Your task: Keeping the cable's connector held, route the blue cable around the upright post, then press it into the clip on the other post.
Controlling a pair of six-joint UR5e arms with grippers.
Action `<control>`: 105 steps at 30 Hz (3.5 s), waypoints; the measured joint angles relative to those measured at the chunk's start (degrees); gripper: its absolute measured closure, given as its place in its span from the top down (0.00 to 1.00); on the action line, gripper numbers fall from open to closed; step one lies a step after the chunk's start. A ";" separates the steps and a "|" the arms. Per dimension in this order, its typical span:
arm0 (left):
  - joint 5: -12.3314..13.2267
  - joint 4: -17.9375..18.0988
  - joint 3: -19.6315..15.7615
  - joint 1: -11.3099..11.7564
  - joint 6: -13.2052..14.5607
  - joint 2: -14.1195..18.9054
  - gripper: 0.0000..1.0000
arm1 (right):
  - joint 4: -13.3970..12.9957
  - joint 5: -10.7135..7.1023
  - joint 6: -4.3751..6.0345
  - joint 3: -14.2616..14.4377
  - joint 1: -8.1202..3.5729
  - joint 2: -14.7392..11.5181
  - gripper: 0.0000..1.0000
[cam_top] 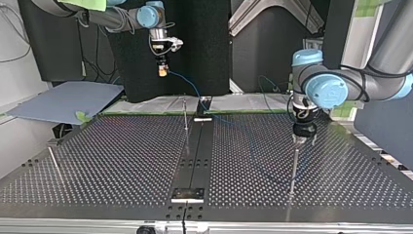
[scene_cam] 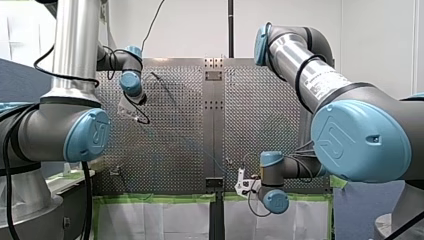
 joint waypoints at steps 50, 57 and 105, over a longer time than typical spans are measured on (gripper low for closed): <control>-1.78 -7.57 -4.42 -1.65 8.54 10.61 1.00 | -0.23 -0.39 0.62 -0.12 -0.37 0.00 0.00; -2.20 -10.34 -4.73 -1.66 12.93 15.01 1.00 | -0.08 -0.67 0.93 -0.52 -0.40 0.00 0.00; 0.75 -29.76 17.11 -6.37 40.68 14.55 1.00 | -0.05 -3.34 0.91 -1.04 -0.07 0.00 0.00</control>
